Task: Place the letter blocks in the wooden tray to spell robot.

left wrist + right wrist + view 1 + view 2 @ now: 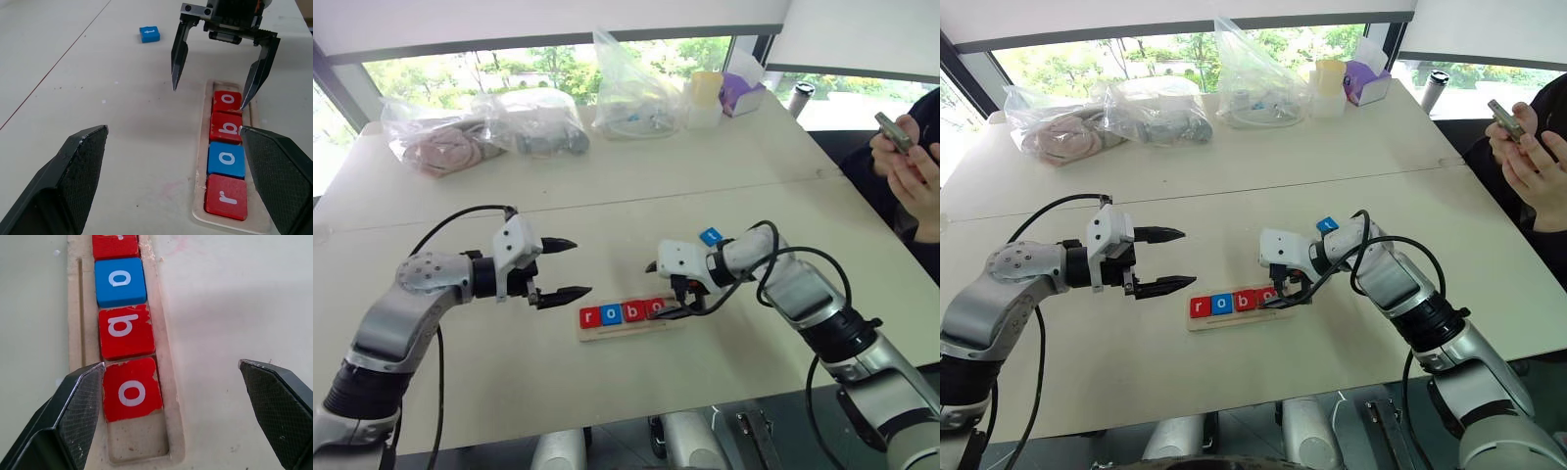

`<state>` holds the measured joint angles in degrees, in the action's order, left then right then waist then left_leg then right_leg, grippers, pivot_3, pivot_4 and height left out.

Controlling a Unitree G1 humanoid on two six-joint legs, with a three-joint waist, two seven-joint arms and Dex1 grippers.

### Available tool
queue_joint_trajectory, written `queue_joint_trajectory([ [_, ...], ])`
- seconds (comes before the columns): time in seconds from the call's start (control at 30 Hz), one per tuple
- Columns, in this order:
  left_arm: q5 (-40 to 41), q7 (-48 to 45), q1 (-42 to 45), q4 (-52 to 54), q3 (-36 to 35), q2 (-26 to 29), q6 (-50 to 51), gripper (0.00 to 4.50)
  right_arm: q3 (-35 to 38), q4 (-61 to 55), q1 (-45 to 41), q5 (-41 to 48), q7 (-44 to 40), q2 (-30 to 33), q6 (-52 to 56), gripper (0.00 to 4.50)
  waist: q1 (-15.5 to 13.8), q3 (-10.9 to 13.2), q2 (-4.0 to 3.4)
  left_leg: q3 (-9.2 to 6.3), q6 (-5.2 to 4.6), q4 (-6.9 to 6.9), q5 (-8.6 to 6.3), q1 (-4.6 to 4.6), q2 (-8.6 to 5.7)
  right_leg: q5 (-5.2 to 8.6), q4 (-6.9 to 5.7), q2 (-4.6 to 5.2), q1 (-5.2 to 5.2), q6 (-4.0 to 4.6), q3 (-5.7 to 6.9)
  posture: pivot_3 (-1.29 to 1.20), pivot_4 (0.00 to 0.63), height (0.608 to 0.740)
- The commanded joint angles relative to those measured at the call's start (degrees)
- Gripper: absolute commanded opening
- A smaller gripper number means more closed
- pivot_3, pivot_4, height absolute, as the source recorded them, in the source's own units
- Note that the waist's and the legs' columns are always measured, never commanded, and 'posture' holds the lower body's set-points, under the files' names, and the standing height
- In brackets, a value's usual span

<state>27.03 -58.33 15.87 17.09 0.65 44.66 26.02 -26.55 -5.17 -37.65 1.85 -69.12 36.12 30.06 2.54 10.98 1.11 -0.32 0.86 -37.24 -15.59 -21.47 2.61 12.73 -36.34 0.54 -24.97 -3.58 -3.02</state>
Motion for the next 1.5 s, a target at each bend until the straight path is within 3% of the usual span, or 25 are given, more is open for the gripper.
queue_joint_trajectory([
  [0.03,0.9,0.4,-0.3,2.0,-2.0,0.1,0.0,4.5,1.8,-2.8,-1.4,1.8,-0.7,0.0,1.5,4.48,0.0,0.0,0.0,0.0,0.0,0.0,0.0,0.0,0.0,0.0,0.0,0.0,0.0,0.0,0.0,0.0,0.15,0.74],
  [0.47,0.9,0.4,0.1,1.6,-1.5,-0.2,-0.1,4.5,4.7,1.8,-0.8,0.1,0.4,5.7,-2.8,4.48,0.0,0.0,0.0,0.01,0.0,0.01,0.0,0.0,0.0,0.01,0.01,0.0,0.0,0.0,0.0,0.0,0.15,0.74],
  [1.33,1.0,0.8,0.0,2.0,-1.6,-0.2,0.4,4.5,2.0,0.4,0.7,-2.0,1.2,0.7,-2.9,4.48,0.0,0.0,0.0,0.0,0.0,0.03,0.0,-0.01,0.0,0.0,0.02,0.0,-0.01,0.0,0.0,0.0,0.15,0.74],
  [1.5,1.1,1.1,-0.1,2.2,-1.6,-0.2,0.6,4.5,1.7,0.0,1.2,-3.0,0.4,2.2,-3.9,4.48,0.0,0.0,0.0,0.0,0.0,0.03,0.0,-0.01,0.0,0.0,0.02,0.0,-0.02,0.0,0.0,0.0,0.15,0.74],
])
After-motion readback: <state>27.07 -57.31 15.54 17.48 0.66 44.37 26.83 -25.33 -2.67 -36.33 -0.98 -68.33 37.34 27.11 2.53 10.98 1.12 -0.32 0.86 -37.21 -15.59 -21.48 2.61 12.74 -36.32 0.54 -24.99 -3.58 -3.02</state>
